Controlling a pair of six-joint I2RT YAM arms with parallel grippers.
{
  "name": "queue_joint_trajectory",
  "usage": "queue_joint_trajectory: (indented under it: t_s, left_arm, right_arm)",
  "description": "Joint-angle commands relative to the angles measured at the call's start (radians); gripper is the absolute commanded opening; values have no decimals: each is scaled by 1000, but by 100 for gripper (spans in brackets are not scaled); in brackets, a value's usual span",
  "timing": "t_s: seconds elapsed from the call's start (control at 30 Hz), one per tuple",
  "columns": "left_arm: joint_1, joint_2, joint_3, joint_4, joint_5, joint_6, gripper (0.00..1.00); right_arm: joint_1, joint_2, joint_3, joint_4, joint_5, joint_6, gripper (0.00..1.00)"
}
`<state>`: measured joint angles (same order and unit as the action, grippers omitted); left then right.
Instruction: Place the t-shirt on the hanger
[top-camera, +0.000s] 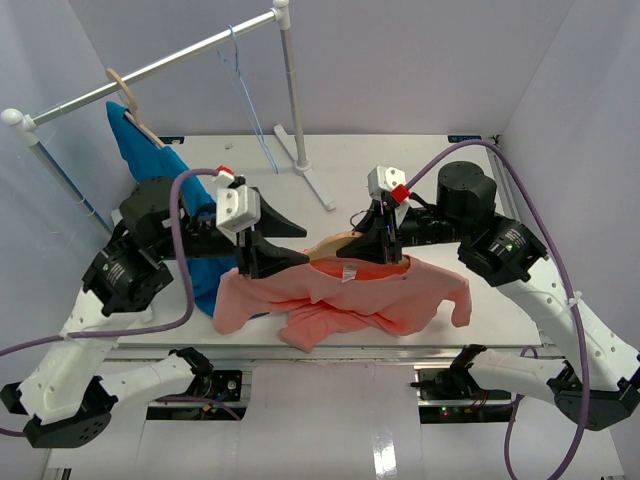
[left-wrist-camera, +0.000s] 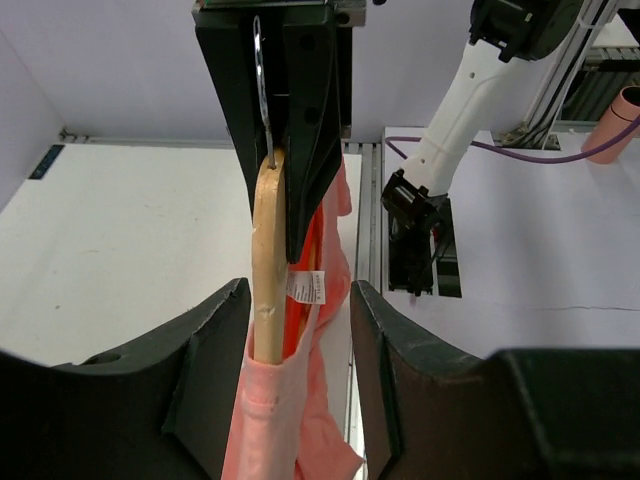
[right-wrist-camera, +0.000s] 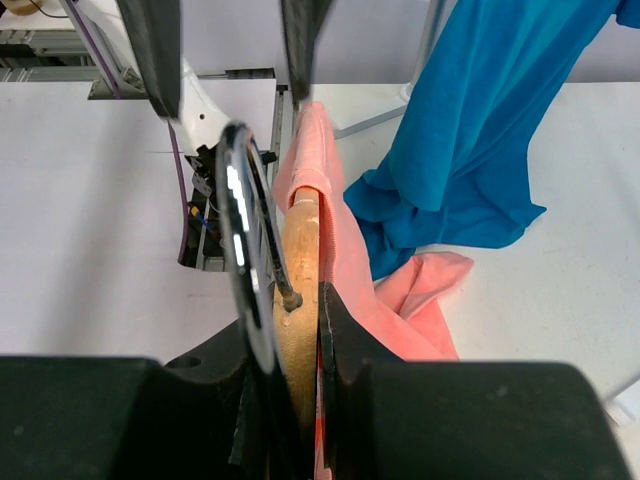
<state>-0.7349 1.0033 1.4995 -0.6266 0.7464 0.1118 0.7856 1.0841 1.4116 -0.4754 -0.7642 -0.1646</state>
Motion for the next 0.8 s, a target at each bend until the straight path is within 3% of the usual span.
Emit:
queue_joint_trajectory:
  t_s: [0.0,0.27,0.33,0.4,0.43,0.47,0.53,0.57,0.77]
  left_arm:
    - [3,54,-52,30,76,-18,55]
    - [3,105,-103,52,71,-15,52]
    - [3,106,-115,50,82,-15,42]
    - [5,106,-125,50,102,-17,23]
    - [4,106,-128,50,101,-21,7]
    - [3,105,-131,50,97,-26,1]
    - [3,98,-141,50,83,-36,0]
    - [3,91,-150,50,78,-46,0]
    - [4,13,-235,21,15,-150,0]
  right_arm:
    - [1,1,13,85,-57,9,8]
    - [1,10,-31,138,-86,25,8]
    - [0,8,-37,140,-84,25,8]
    - [1,10,-43,144,-84,23,8]
    - [0,10,-45,144,-83,23,8]
    - [1,11,-48,144,-79,23,8]
    - [1,10,-54,144,-69,27,9]
    - [1,7,-60,145,-60,29,14]
    - [1,-48,-121,167,67,57,70]
